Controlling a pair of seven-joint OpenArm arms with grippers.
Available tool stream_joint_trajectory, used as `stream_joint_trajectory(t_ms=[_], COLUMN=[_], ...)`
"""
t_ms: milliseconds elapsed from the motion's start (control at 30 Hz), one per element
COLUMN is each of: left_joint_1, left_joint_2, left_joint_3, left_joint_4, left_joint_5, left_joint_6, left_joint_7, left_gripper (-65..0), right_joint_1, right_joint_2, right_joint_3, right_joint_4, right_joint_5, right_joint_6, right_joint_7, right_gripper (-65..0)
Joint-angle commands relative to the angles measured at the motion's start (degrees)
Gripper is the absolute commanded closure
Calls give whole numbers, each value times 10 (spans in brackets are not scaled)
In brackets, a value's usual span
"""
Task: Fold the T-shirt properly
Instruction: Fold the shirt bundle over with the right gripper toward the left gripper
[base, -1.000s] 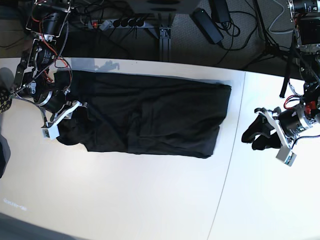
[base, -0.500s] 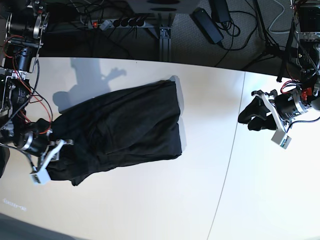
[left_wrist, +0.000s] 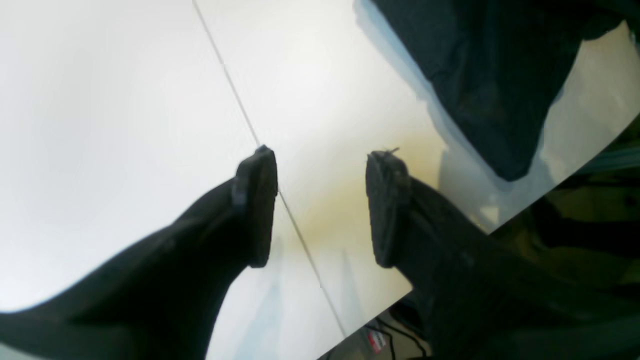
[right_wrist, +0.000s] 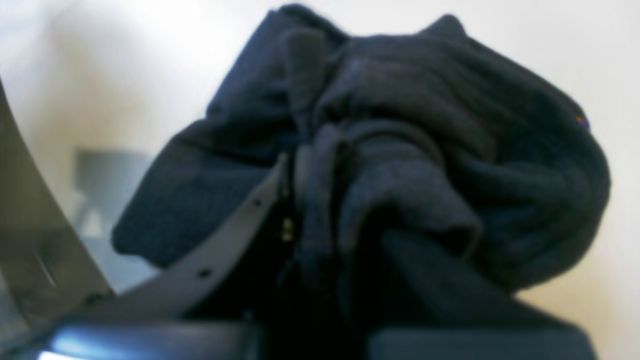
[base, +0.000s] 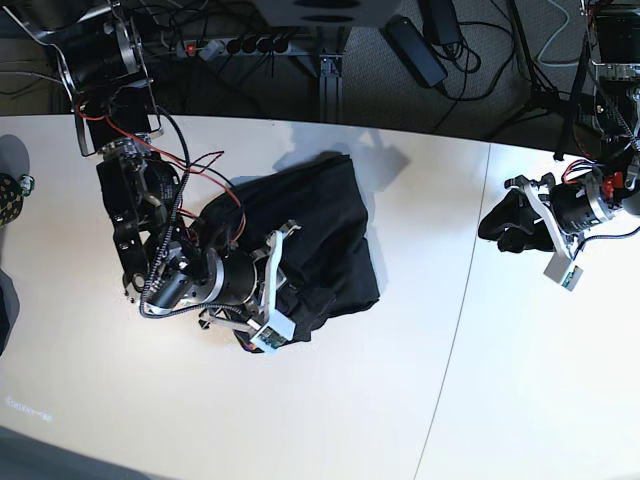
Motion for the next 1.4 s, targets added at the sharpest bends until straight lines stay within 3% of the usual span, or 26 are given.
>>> stream_joint_trajectory(t_ms=[0, 267, 600, 633, 700, 767, 933, 1167, 1367], left_joint_1=[-6, -6, -6, -6, -7, -7, -10, -11, -11], left_joint_2=[-10, -10, -10, -10, -10, -14, -16, -18, -30], left_joint_3=[-4, -4, -4, -4, -4, -5, -26, -153, -188], left_joint_4=[2, -5, -5, -5, -5, -5, -5, -5, -5], left_joint_5=[-10, -15, -27, -25, -17, -7, 16, 10, -6], left_joint_6=[-4, -4, -4, -4, -4, -4, -3, -2, -2], left_joint_7=[-11, -12, -7, -7, -8, -12, -35, -47, -47], left_gripper=[-317, -317, -317, -317, -317, -317, -317, -317, -317], right_joint_1=[14, 14, 14, 14, 15, 17, 25, 25, 25], right_joint_2=[-1, -14, -73, -73, -73, -73, -73, -73, -95], right_joint_3=[-14, -134, -164, -165, -167, -175, -228, -299, -320], right_joint_4=[11, 11, 11, 11, 11, 12, 36, 65, 75], right_joint_5=[-2, -59, -57, -52, -40, -28, -30, 11, 10], right_joint_6=[32, 28, 26, 26, 26, 28, 28, 28, 28], right_joint_7=[10, 15, 10, 10, 10, 10, 10, 10, 10], right_gripper=[0, 0, 0, -34, -187, -265, -267, -267, -265])
